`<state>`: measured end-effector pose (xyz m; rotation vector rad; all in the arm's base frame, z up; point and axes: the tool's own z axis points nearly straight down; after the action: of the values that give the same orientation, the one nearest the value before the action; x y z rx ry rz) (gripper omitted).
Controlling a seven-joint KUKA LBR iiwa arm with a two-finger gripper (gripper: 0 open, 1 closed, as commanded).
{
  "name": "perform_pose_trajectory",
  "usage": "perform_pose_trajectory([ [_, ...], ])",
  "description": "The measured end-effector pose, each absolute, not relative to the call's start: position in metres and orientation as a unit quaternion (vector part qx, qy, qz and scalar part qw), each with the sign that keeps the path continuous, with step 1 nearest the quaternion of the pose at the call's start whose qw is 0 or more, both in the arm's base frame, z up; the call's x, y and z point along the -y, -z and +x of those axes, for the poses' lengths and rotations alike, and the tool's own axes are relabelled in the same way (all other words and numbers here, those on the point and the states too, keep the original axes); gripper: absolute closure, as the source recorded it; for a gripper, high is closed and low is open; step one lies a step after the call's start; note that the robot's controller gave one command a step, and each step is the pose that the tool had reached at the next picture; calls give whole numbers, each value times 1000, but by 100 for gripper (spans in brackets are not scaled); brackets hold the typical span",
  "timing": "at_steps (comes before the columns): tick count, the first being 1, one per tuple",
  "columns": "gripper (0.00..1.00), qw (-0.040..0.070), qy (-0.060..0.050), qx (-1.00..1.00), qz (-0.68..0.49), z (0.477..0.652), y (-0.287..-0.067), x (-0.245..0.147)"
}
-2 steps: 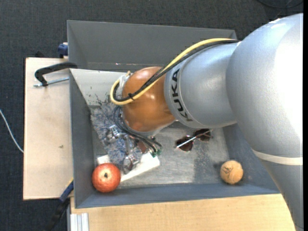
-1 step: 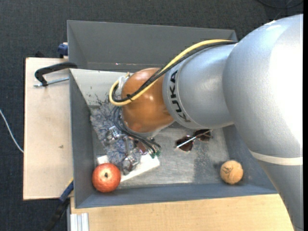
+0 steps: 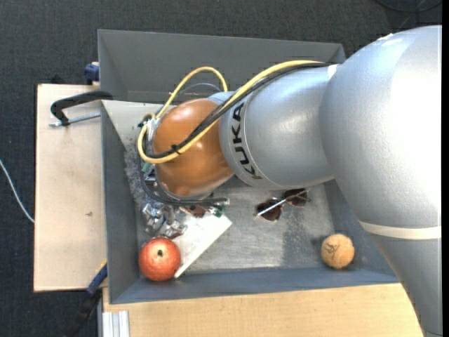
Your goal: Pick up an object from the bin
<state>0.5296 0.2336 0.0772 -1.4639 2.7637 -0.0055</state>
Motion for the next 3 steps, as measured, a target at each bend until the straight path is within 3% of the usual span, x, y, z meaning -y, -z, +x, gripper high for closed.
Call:
perform_pose_trajectory([
  [3, 100, 4, 0, -884, -467, 528, -89, -234],
])
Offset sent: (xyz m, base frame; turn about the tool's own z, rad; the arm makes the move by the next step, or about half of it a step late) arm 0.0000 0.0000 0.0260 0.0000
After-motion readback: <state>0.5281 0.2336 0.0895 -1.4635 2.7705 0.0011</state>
